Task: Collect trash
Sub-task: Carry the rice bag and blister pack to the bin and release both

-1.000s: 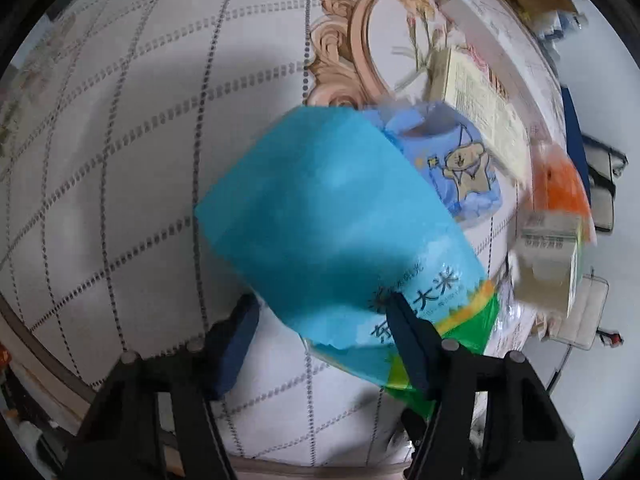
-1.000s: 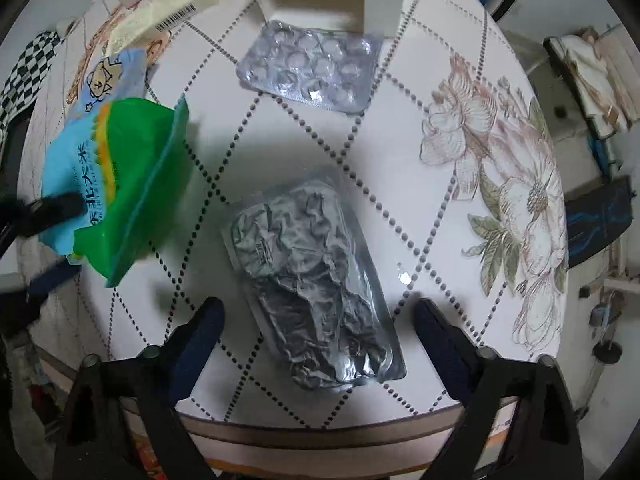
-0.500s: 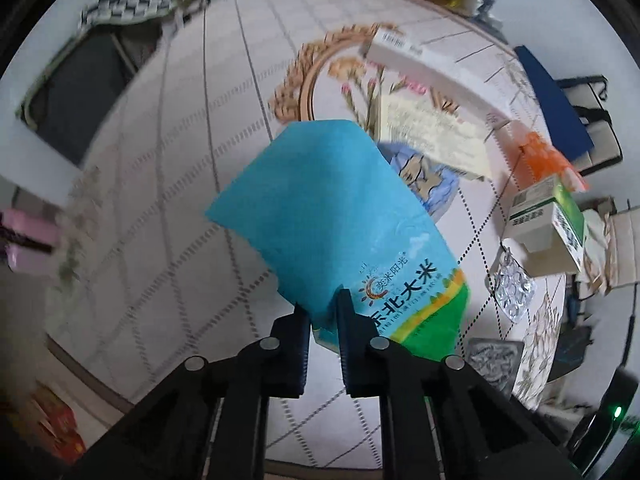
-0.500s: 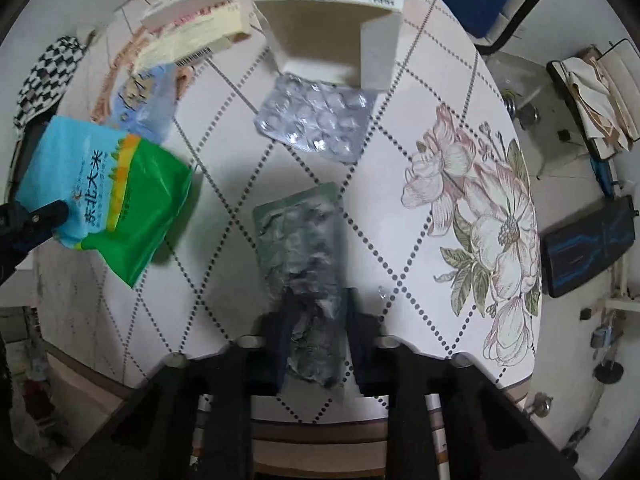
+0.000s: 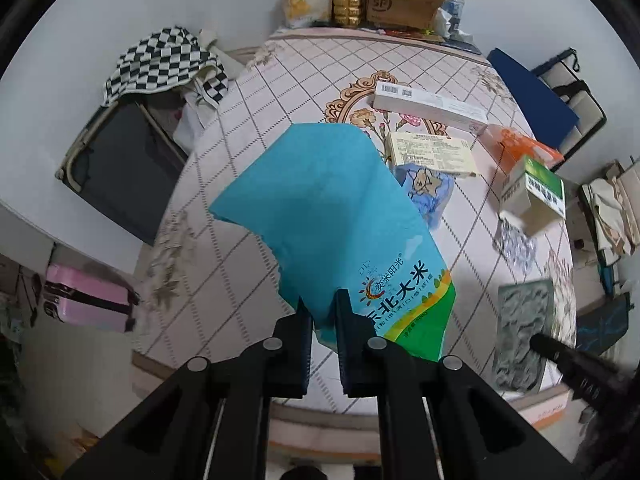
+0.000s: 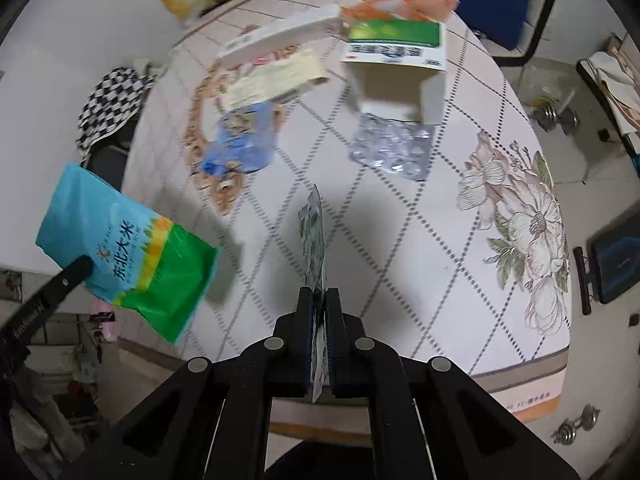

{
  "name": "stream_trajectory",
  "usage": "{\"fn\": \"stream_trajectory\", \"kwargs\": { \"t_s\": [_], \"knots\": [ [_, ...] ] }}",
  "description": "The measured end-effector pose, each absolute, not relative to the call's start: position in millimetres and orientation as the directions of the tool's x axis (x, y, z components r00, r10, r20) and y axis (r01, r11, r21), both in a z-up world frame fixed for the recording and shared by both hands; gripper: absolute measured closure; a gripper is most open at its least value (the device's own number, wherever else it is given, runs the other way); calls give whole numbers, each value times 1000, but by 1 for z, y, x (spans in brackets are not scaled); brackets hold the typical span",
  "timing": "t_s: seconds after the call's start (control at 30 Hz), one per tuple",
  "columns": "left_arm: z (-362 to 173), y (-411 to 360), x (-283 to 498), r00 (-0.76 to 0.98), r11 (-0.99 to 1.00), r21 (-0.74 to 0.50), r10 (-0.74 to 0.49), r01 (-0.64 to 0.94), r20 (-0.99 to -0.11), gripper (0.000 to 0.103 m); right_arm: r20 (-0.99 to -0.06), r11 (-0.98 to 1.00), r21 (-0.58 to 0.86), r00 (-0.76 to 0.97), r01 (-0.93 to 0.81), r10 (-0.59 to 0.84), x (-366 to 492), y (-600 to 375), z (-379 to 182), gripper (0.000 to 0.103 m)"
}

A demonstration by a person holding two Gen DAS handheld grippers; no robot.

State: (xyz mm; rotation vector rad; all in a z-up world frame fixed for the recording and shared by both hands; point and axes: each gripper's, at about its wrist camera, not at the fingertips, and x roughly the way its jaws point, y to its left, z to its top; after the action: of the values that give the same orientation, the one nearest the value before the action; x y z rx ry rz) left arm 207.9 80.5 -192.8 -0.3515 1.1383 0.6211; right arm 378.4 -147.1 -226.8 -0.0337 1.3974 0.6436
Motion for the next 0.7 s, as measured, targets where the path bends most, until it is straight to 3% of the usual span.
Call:
{"fn": "stream_trajectory", "kwargs": {
  "t_s": [0.43,0.7],
  "knots": [
    [-179,48,57,356,870,40,243,-491,-902,95,-884,835,351,146,-424,445,198,-169,-180,97],
    [-251,18,-15,222,909,18,121,-417,-967,95,-930,880,318,63,-353,362,87,-203,-242,97]
  ]
}}
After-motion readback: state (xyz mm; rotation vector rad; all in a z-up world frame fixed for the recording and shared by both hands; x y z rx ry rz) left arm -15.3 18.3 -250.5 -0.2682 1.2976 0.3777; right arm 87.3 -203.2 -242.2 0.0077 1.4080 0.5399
